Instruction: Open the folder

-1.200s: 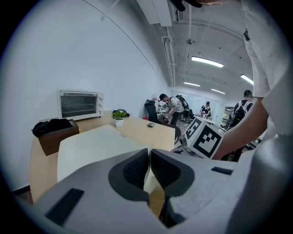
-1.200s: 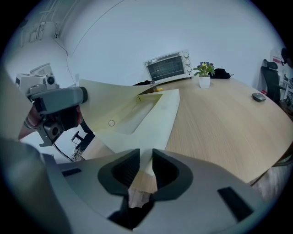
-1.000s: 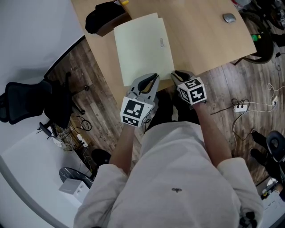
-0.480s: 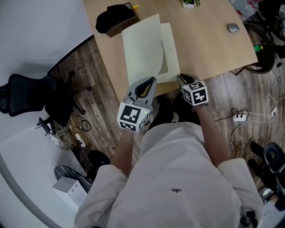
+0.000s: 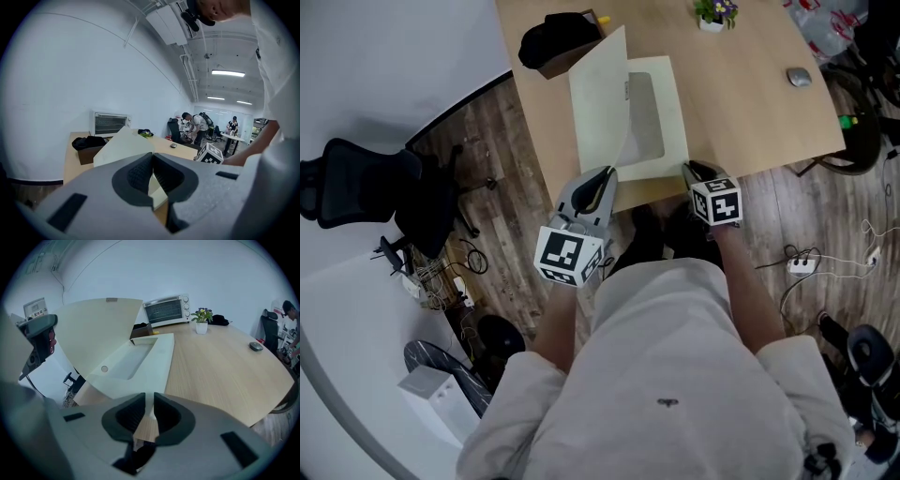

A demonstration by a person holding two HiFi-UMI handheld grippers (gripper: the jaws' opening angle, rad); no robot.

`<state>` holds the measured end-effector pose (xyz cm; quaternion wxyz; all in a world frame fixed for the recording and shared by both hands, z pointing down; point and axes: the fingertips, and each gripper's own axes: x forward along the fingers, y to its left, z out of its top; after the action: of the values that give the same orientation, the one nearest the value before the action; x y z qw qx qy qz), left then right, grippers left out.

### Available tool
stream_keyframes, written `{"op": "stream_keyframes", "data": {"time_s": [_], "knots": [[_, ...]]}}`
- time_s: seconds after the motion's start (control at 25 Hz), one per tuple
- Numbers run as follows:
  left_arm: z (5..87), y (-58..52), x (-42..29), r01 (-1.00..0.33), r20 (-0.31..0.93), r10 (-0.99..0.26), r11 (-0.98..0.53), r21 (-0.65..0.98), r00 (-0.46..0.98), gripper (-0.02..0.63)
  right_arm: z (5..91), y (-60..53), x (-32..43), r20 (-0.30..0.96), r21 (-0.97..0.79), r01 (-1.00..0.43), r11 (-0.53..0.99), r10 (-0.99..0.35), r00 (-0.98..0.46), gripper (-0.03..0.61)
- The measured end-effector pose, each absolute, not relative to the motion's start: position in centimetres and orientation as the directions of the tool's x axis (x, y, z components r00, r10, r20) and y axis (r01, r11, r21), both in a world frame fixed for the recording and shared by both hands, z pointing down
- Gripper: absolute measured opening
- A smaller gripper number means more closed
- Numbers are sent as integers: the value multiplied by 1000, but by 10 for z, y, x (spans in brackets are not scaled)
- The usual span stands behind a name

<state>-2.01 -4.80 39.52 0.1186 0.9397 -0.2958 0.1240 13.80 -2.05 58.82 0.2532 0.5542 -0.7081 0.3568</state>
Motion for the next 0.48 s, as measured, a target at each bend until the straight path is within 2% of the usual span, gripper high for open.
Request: {"op": "stream_keyframes", "data": {"time_s": [0.48], "knots": [[384,-53,-55,-663,259,-617,-730,167,744,6,590,-25,142,780,-217,-972,87,-583,-227,60]]}}
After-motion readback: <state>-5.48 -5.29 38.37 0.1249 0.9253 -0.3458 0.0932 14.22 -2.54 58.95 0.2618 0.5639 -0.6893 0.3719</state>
